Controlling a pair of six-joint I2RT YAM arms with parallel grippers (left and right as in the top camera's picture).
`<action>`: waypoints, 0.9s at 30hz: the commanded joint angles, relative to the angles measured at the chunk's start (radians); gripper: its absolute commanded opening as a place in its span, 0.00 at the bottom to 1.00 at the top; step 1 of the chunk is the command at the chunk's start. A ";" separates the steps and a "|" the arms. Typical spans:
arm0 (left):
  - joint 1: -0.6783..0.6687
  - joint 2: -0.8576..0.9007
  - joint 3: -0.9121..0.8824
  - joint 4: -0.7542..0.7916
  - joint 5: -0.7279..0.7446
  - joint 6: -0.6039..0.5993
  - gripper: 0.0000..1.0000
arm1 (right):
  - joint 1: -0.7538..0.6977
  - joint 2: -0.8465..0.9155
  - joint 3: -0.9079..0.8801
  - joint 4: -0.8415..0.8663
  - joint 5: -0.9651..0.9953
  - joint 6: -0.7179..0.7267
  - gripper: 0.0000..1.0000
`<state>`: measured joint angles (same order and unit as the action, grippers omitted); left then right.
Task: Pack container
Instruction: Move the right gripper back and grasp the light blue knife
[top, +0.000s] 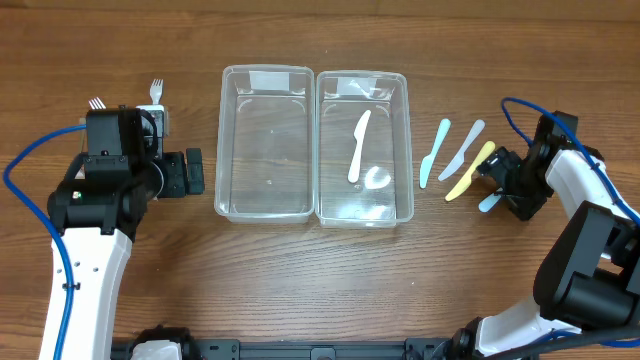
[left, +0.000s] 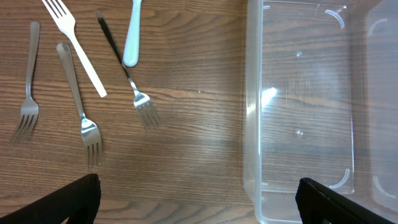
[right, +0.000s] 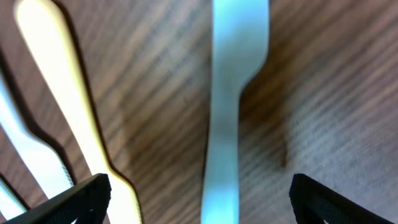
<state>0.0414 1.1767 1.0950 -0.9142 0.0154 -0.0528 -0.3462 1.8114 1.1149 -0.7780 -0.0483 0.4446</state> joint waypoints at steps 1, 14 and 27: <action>0.004 0.000 0.023 -0.002 0.011 0.000 1.00 | 0.001 0.001 -0.005 0.010 0.048 0.005 0.91; 0.004 0.000 0.023 -0.002 0.011 0.000 1.00 | 0.001 0.128 -0.005 -0.016 0.072 0.004 0.89; 0.004 0.000 0.023 -0.002 0.011 0.000 1.00 | 0.000 0.149 -0.003 0.009 0.026 0.005 0.56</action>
<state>0.0414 1.1767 1.0950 -0.9173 0.0154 -0.0528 -0.3470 1.8851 1.1397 -0.8177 0.0528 0.4503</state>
